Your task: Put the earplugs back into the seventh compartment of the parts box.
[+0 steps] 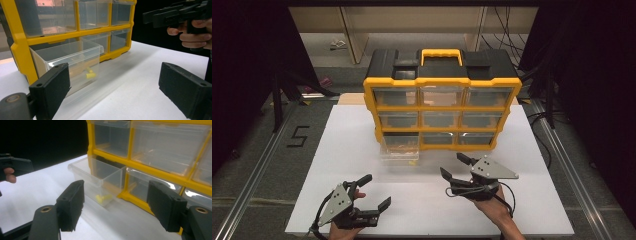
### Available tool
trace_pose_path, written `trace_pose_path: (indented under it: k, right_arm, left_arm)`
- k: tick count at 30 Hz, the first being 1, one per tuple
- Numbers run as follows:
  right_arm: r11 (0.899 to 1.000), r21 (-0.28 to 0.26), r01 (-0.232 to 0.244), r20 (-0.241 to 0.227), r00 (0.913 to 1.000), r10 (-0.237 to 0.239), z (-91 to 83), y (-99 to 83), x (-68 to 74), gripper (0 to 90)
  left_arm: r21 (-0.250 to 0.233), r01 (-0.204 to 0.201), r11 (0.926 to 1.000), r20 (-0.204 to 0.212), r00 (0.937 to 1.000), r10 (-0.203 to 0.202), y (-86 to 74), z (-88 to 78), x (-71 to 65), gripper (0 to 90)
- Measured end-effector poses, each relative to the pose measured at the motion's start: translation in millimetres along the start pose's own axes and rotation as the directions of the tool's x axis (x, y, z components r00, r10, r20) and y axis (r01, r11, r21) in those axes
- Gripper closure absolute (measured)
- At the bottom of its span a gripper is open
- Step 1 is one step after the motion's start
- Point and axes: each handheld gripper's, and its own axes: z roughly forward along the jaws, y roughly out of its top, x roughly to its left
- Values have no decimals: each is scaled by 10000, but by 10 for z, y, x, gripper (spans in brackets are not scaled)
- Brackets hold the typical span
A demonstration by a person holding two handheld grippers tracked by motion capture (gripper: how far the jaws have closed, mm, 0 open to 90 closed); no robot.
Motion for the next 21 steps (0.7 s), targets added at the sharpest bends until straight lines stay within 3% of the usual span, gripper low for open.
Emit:
trace_pose_path:
  k: [21]
  right_arm:
    - [9975,-459,-531,348,9979,547,-421,-412,-92,268]
  left_arm:
    - [-24,-22,10000,-6,10000,22,2,-5,-4,99]
